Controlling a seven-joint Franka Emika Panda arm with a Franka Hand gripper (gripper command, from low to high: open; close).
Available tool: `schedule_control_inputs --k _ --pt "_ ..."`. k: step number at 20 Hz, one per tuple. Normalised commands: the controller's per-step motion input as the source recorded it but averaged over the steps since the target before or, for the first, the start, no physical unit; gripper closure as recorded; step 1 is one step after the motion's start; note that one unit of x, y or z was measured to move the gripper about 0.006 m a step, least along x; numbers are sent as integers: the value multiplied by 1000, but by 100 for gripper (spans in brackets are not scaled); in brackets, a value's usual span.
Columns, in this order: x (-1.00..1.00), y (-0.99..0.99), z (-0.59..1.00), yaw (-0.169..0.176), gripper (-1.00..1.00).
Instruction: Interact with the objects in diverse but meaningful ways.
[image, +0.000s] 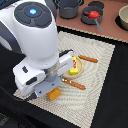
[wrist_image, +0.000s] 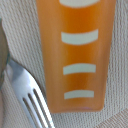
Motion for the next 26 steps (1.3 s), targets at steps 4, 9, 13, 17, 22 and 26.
schedule_control_inputs --k 4,9,13,17,22,26 --pt "466 622 476 13 -100" --pt "96 715 -41 43 -100" --pt "-14 758 -8 18 -100" --pt "-100 599 -7 0 -100" --pt "-89 513 46 -15 -100" --pt "-34 426 0 -31 -100"
